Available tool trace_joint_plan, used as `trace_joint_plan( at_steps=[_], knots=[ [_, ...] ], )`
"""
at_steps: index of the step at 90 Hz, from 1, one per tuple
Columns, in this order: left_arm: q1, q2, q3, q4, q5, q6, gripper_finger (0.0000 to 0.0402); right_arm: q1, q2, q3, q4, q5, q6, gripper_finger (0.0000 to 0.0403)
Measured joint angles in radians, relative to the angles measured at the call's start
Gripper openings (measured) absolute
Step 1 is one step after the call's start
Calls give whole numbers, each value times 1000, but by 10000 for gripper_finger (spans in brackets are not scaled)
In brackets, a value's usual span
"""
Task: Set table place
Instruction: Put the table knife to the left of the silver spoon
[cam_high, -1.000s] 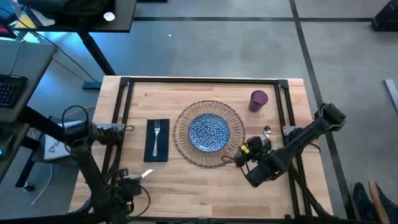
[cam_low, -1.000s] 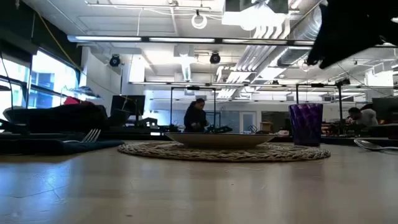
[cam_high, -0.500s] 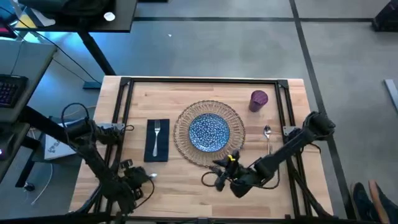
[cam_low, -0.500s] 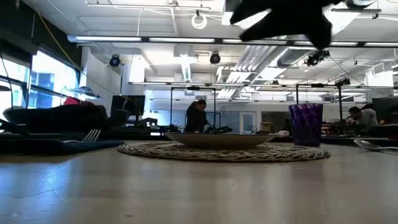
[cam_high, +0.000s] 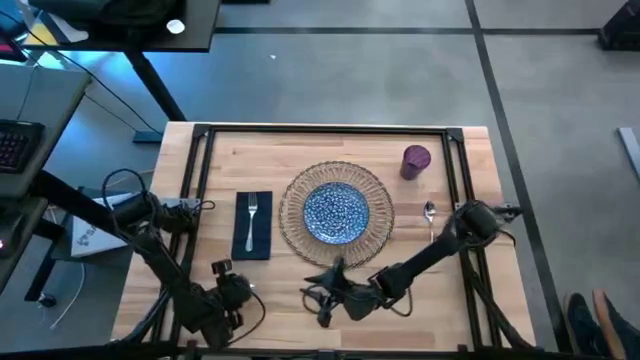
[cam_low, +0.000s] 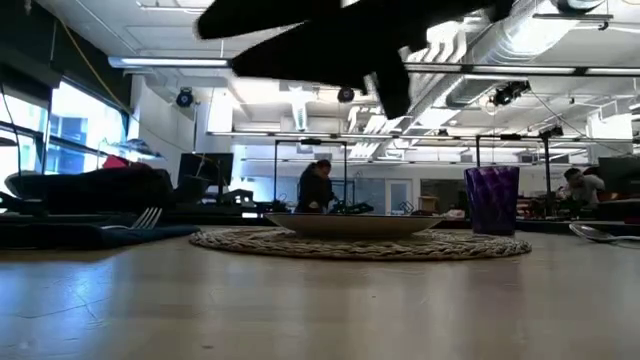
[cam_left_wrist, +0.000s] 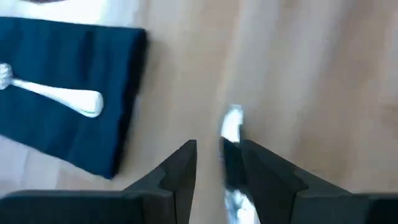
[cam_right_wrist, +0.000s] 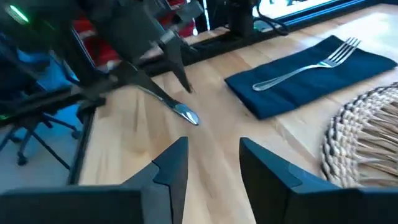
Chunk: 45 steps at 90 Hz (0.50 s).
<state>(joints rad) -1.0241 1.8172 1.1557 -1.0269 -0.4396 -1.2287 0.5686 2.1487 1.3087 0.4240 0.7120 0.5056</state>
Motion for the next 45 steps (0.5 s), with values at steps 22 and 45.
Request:
trace_joint_plan(
  at_steps=[22, 45],
  knots=[
    [-50, 0, -57, 50, -33, -116, 115, -19, 136, 192, -39, -83, -18, 112],
    [-50, 0, -177, 198, -101, -147, 115, -24, 248, 357, -46, -96, -93, 112]
  ],
)
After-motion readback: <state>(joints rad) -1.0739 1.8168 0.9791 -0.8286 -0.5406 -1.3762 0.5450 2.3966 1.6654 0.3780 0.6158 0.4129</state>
